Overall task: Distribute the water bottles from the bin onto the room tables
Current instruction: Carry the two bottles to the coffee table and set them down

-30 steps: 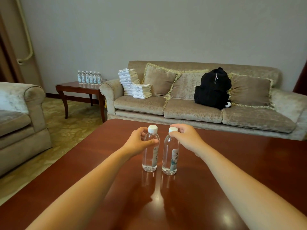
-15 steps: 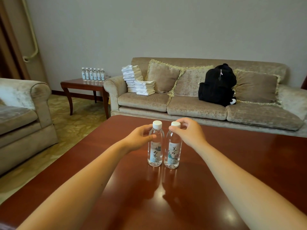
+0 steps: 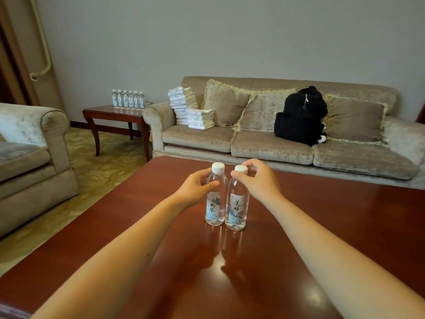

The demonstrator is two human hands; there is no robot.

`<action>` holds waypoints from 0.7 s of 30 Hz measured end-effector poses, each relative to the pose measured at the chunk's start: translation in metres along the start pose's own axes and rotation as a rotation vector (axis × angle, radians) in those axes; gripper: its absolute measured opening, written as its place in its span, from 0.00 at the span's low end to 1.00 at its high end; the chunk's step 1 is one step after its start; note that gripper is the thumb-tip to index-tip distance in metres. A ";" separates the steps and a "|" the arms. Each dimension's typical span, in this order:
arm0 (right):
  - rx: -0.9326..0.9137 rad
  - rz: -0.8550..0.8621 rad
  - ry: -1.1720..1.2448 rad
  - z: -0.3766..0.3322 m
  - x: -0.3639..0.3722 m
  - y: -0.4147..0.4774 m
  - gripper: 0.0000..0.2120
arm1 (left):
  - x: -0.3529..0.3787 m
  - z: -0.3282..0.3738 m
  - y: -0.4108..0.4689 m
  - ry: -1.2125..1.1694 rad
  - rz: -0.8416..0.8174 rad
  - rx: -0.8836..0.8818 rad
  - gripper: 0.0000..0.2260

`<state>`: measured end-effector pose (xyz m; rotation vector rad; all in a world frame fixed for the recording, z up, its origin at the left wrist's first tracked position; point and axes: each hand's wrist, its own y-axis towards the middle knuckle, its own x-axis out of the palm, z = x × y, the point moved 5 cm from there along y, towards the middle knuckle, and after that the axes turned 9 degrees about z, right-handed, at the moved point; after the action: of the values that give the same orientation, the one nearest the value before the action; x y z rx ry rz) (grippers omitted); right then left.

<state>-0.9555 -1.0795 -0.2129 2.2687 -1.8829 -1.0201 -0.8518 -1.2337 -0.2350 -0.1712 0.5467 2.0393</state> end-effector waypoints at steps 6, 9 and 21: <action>0.019 0.029 0.004 0.001 0.000 -0.003 0.14 | 0.002 -0.002 0.000 -0.002 0.012 -0.023 0.16; 0.017 0.022 -0.003 0.004 0.001 -0.003 0.16 | 0.005 -0.004 -0.002 0.000 0.019 -0.028 0.18; 0.007 0.065 0.216 0.006 -0.002 -0.024 0.18 | 0.012 -0.009 -0.013 -0.036 0.065 0.004 0.24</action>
<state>-0.9375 -1.0688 -0.2261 2.2031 -1.8598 -0.7276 -0.8479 -1.2228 -0.2515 -0.1151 0.5405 2.1004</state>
